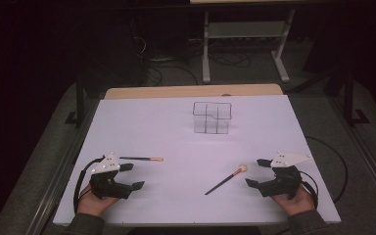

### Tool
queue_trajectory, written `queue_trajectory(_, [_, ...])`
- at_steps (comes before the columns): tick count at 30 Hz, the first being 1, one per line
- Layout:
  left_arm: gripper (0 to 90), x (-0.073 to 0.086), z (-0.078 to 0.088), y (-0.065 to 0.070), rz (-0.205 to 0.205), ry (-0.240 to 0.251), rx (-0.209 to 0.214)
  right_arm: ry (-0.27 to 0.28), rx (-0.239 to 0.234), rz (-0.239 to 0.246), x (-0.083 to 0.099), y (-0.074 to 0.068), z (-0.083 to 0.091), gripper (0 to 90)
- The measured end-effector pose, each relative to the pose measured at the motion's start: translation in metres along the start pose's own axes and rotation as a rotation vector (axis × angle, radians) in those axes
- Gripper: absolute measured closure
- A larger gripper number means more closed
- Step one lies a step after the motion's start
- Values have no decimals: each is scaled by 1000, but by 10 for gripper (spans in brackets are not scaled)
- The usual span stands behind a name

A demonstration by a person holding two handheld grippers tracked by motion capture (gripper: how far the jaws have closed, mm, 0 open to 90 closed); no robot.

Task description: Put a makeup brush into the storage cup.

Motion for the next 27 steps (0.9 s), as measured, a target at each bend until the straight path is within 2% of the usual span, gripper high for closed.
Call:
queue_trajectory(17, [224, -1, 3, 4, -20, -12, 9, -1, 1, 1, 0, -1, 0, 157])
queue_trajectory(27, [224, -9, 5, 1, -32, -30, 14, 8, -3, -5, -2, 0, 1, 151])
Point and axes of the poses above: each handheld gripper's, and its own axes: z roughly backward along the jaws, x roughly out of its underside, y roughly to its right, the point moved 6 cm from there along -z, roughly forward along the jaws, and after that the axes turned 13 degrees about -x, right-handed, at the moved point
